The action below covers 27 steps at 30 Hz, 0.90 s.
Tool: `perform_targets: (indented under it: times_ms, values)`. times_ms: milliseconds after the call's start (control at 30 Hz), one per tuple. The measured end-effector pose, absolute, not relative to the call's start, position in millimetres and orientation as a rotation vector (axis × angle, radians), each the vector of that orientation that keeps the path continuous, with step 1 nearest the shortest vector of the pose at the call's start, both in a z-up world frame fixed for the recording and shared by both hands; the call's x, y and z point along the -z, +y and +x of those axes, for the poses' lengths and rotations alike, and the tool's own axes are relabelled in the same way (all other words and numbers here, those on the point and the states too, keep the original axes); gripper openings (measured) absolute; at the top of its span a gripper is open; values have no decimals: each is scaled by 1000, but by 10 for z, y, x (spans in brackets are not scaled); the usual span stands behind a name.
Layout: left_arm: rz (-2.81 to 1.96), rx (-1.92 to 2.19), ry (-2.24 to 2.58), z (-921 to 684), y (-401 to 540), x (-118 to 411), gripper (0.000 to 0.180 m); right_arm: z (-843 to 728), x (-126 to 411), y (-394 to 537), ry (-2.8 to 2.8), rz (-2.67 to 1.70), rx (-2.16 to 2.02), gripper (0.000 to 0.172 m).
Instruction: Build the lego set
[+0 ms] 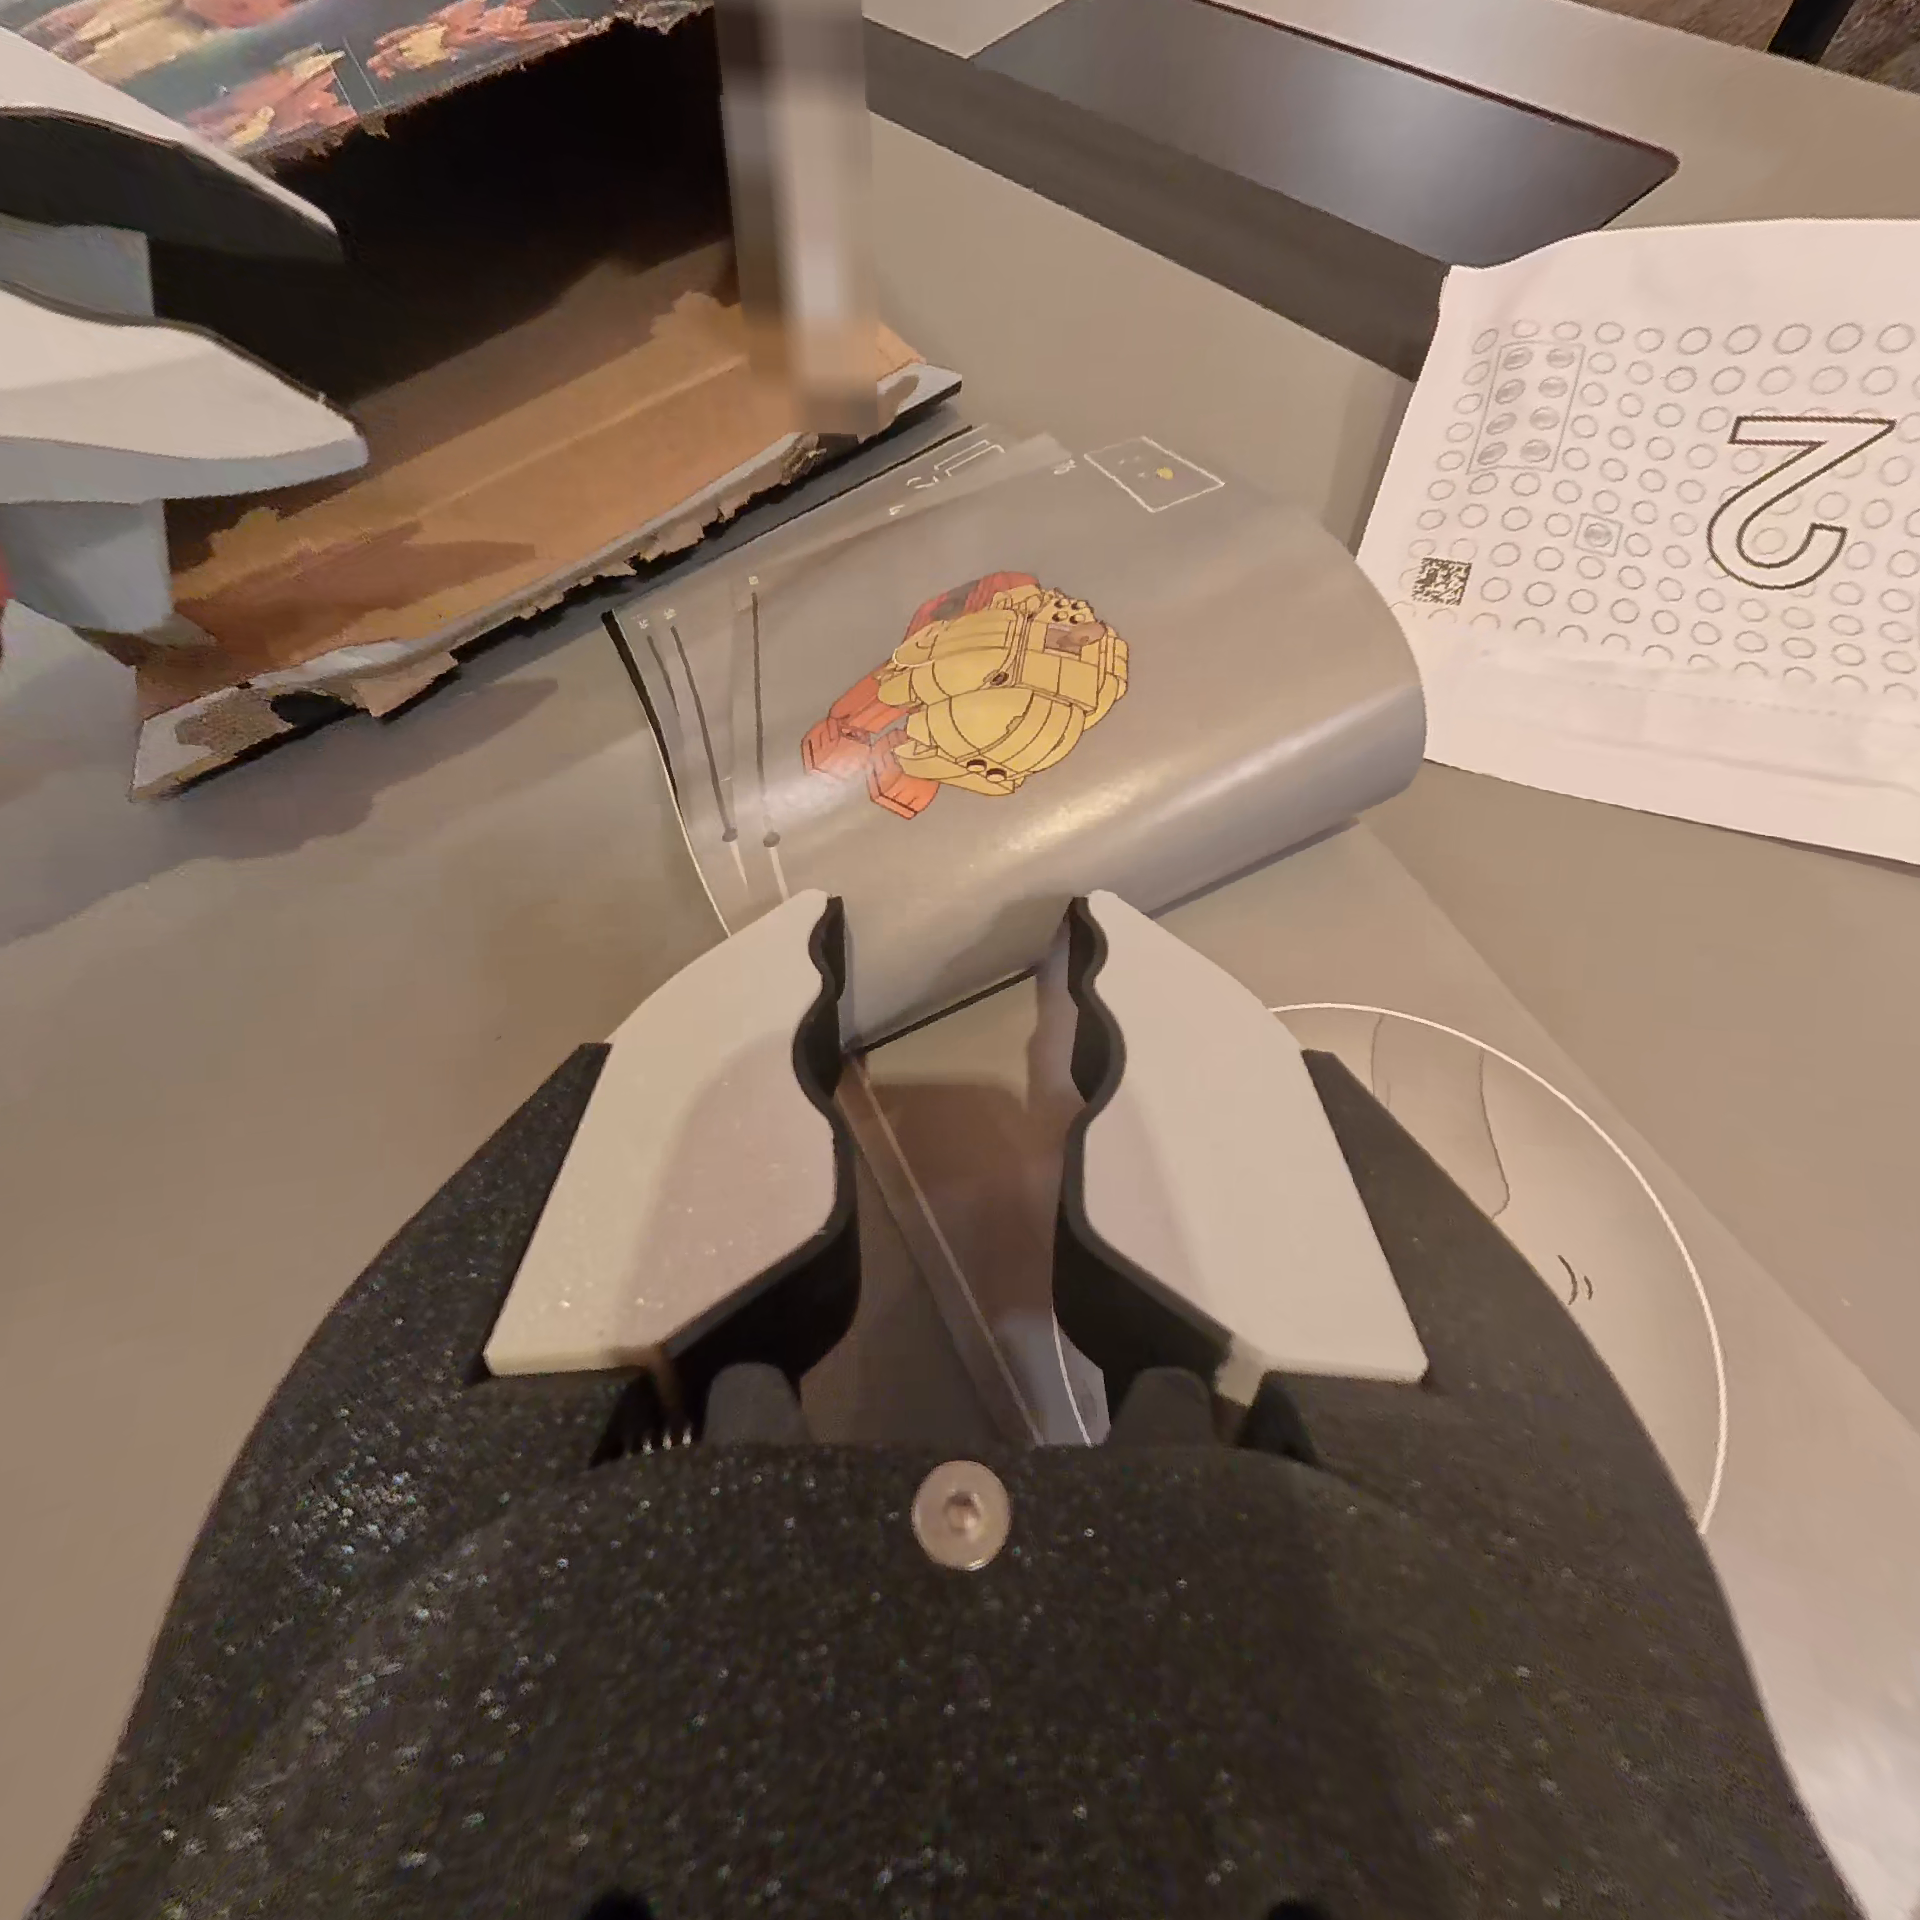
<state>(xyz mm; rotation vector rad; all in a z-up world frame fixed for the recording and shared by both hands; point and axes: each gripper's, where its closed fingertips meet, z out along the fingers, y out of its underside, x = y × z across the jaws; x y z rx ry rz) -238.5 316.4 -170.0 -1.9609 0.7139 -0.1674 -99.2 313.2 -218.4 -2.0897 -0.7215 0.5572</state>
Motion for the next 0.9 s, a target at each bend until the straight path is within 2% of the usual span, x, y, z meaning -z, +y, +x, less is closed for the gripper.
perform_targets:
  times_ms: [367, 633, 667, 733, 767, 900]
  values:
    - [-2155, -13, 924, -2522, 2959, 2118, 48, -1057, 2191, 3146, -748, -2081, -538, 41]
    - [-2245, -165, 973, -2581, 3022, 2424, 44, -1074, 2197, 3144, -760, -2078, -531, 41]
    - [-2253, -175, 979, -2582, 3028, 2462, 40, -1076, 2199, 3143, -762, -2079, -532, 41]
    - [-2256, -178, 988, -2572, 3039, 2501, 17, -1080, 2204, 3142, -765, -2082, -536, 41]
    - [-2262, -188, 983, -2590, 3048, 2512, 12, -1082, 2208, 3142, -769, -2084, -539, 41]
    - [-2265, -150, 880, -2652, 3096, 2408, 4, -1109, 2221, 3145, -809, -2092, -544, 41]
